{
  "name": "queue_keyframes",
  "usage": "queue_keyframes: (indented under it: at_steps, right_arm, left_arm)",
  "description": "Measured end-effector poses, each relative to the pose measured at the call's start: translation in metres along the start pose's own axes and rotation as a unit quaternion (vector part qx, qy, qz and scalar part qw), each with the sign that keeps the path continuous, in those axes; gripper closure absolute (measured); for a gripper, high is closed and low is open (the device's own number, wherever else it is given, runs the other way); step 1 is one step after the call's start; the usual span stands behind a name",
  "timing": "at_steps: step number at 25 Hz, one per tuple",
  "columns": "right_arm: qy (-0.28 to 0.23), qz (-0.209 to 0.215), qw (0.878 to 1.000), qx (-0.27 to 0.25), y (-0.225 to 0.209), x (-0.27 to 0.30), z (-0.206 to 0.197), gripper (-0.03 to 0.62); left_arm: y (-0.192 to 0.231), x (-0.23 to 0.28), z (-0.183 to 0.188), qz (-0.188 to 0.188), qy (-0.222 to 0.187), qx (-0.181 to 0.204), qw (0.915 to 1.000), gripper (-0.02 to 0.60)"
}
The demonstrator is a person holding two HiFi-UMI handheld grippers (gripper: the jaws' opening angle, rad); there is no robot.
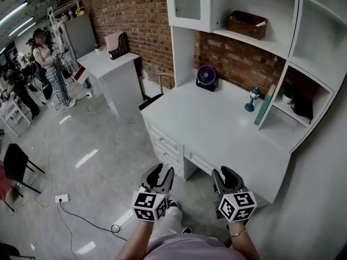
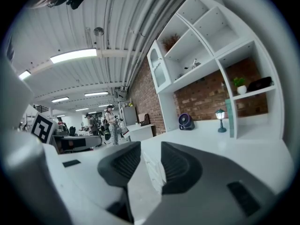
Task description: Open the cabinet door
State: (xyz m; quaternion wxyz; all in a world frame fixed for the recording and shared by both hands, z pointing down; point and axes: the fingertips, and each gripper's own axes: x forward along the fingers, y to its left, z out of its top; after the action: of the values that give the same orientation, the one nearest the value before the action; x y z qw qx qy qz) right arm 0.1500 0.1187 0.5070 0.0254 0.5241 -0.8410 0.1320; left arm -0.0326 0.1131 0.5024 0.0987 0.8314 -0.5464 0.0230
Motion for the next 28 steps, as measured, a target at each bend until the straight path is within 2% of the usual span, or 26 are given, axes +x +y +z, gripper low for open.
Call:
queue_keyframes:
  at_steps: [5, 12, 18, 23, 28]
  right_arm:
    - [-0.001, 0.008, 1.000, -0.010, -0.003, 0.028, 0.006, 0.445]
    - [-0.017, -0.004, 1.000, -0.014, -0.029, 0.097, 0.036, 0.441]
    - [-0.041, 0.001, 0.998, -0.036, -0.034, 0.171, 0.088, 0.441]
    - [-0.073, -0.007, 0.996, -0.053, -0.044, 0.220, 0.138, 0.441]
    - [-0.103, -0.020, 0.992, -0.071, -0.058, 0.258, 0.187, 0.441]
  left_arm:
    - [0.020, 0.028, 0.004, -0.003, -0.002, -0.008, 1.0000, 0.426]
    - [0.068, 0.100, 0.023, -0.006, -0.007, -0.002, 1.0000, 0.425]
    - [0.109, 0.169, 0.067, -0.023, -0.029, 0.003, 0.9993, 0.425]
    - [0.129, 0.221, 0.107, -0.053, -0.052, 0.047, 0.9961, 0.428]
    - [0.136, 0.267, 0.144, -0.091, -0.076, 0.063, 0.9910, 0.430]
